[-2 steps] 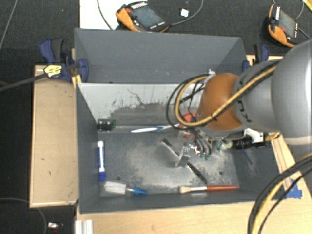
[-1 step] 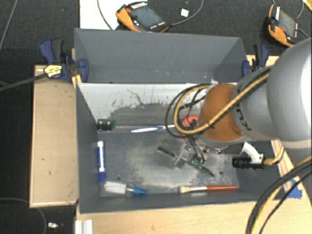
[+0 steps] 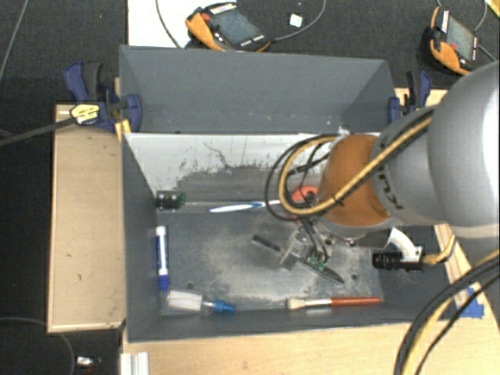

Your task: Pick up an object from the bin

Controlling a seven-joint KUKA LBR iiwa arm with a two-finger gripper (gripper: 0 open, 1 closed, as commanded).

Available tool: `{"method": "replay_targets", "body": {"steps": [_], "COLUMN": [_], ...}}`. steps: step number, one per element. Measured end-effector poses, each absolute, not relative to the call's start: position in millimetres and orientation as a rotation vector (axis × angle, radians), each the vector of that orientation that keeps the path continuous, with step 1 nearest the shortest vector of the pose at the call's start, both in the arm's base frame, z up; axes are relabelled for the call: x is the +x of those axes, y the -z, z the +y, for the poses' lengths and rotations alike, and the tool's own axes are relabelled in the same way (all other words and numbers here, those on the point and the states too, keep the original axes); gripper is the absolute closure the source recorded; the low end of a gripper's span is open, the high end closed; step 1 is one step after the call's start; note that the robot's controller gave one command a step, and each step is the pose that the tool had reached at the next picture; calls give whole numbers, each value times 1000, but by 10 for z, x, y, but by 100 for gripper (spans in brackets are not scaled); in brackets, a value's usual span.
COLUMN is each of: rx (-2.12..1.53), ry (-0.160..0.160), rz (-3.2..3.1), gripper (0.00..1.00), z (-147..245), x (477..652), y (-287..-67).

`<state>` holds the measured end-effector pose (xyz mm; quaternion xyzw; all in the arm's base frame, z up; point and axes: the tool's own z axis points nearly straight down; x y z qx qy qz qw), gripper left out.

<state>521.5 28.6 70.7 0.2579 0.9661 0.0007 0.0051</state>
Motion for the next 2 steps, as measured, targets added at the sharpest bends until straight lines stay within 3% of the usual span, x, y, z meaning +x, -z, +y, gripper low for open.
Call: {"method": "replay_targets", "body": {"steps": [2], "rx": [802], "ry": [1], "rz": [3032], "gripper": [100], "z": [281], "x": [5197], "y": [-1453]}}
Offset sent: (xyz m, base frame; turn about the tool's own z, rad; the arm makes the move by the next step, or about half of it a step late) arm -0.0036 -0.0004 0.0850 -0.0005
